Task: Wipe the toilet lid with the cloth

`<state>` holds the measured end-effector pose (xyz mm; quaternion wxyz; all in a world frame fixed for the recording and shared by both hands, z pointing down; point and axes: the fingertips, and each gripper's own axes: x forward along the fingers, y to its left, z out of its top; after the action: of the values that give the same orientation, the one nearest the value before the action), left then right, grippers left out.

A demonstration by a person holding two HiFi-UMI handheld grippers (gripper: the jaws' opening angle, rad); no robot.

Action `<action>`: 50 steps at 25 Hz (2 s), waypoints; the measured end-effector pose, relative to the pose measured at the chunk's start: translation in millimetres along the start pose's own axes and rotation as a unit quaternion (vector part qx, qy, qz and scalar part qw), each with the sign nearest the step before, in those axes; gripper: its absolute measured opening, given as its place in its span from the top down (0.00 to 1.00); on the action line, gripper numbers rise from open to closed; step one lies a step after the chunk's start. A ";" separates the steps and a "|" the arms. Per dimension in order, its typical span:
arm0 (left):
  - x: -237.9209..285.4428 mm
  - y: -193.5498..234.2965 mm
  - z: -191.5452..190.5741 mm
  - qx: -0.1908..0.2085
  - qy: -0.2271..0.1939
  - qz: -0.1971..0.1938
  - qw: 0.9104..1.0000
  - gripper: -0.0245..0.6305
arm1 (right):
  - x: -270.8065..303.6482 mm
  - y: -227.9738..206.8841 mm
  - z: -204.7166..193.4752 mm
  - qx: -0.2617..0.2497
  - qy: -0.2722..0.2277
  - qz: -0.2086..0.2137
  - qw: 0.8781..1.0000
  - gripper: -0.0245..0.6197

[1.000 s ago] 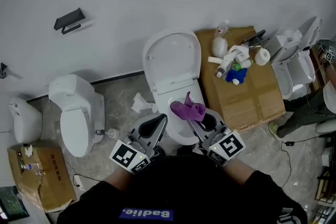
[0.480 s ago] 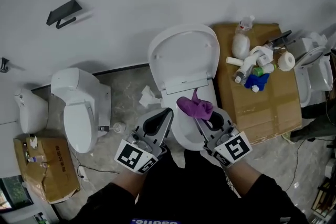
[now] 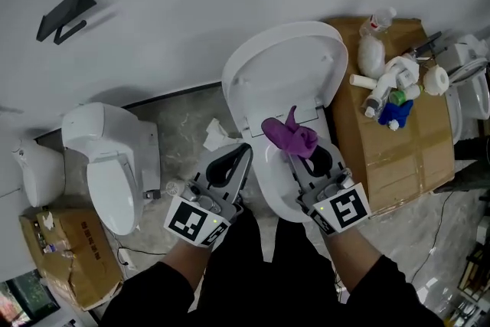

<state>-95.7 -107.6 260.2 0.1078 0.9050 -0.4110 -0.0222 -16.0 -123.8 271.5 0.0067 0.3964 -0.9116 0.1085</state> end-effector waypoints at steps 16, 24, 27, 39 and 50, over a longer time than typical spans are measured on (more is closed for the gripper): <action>38.6 99.3 -28.7 0.026 0.003 -0.020 0.999 0.93 | 92.3 -38.8 -30.9 -0.028 0.009 -0.014 0.999 0.85; 62.4 135.1 -35.6 0.060 0.032 -0.057 0.996 0.72 | 126.3 -52.3 -30.5 -0.042 0.014 -0.008 0.999 0.85; 73.2 142.2 -36.0 0.073 0.036 -0.079 0.994 0.68 | 136.6 -55.7 -27.5 -0.048 0.012 -0.003 0.999 0.85; 104.4 146.8 -44.6 0.090 0.049 -0.147 0.984 0.62 | 168.2 -62.5 -21.4 -0.060 -0.006 -0.005 0.998 0.85; 104.4 153.9 -44.7 0.107 0.056 -0.122 0.985 0.63 | 148.1 -121.3 -10.0 -0.063 -0.029 -0.057 0.996 0.85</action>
<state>-134.6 -276.2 341.7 0.0300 0.9544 -0.2911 0.0594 -30.4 -308.9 319.1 0.0118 0.4490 -0.8926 0.0390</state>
